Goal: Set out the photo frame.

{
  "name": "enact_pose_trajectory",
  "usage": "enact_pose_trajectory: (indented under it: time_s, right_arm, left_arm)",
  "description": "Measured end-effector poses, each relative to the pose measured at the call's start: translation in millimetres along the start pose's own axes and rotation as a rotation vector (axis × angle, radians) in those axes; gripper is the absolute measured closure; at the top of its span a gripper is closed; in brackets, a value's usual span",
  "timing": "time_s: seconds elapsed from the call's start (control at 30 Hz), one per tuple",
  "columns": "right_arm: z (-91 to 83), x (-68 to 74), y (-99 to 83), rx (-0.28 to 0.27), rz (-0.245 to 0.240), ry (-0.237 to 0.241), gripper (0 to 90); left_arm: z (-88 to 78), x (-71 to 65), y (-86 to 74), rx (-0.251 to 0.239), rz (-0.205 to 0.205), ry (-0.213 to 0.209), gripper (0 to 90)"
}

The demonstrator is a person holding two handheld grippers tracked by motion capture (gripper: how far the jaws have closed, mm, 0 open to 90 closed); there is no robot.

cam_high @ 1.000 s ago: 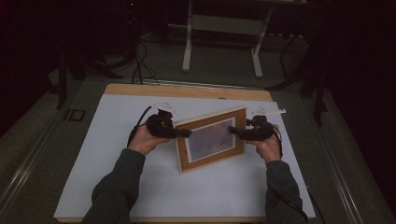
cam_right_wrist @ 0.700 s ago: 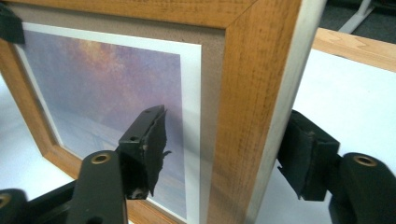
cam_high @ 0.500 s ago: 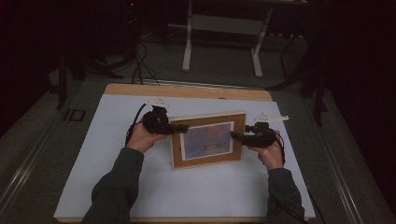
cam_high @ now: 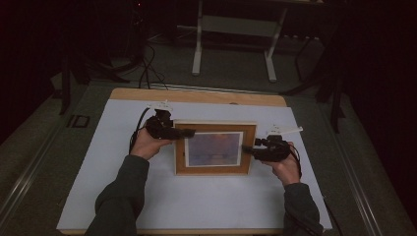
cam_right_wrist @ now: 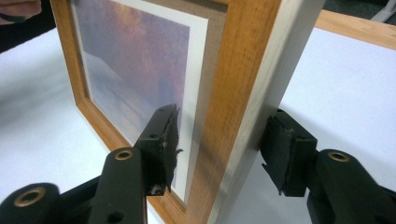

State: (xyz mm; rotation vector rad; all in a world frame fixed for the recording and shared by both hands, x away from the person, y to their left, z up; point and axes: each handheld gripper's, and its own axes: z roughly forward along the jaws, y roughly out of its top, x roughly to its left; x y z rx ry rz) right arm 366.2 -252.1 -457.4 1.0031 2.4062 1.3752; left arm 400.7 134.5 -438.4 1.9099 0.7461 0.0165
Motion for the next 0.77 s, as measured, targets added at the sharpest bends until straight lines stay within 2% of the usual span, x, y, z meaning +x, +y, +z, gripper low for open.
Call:
enact_pose_trajectory:
  time_s: [0.2, 0.37, 0.5, 0.67, 0.77]
  right_arm:
    - [-2.6, -0.6, 0.4, -0.010, 0.001, -0.007, 44.9]
    - [-8.9, -3.3, -0.2, -0.024, 0.006, -0.011, 43.0]
    - [-13.1, -6.1, -1.4, -0.026, 0.012, -0.017, 42.4]
    - [-18.2, -8.9, -2.0, -0.036, 0.022, -0.022, 41.4]
    - [-23.4, -11.0, -1.9, -0.041, 0.025, -0.022, 40.7]
  left_arm:
    - [-4.7, -0.5, -5.7, -0.012, -0.023, 0.008, 43.0]
    - [-13.1, -4.6, -12.4, -0.014, -0.023, 0.040, 38.2]
    - [-22.9, -11.9, -17.5, -0.019, -0.003, 0.090, 36.7]
    - [-39.2, -22.0, -24.0, -0.035, 0.018, 0.134, 35.6]
    - [-50.7, -28.0, -33.2, -0.043, 0.026, 0.196, 35.7]
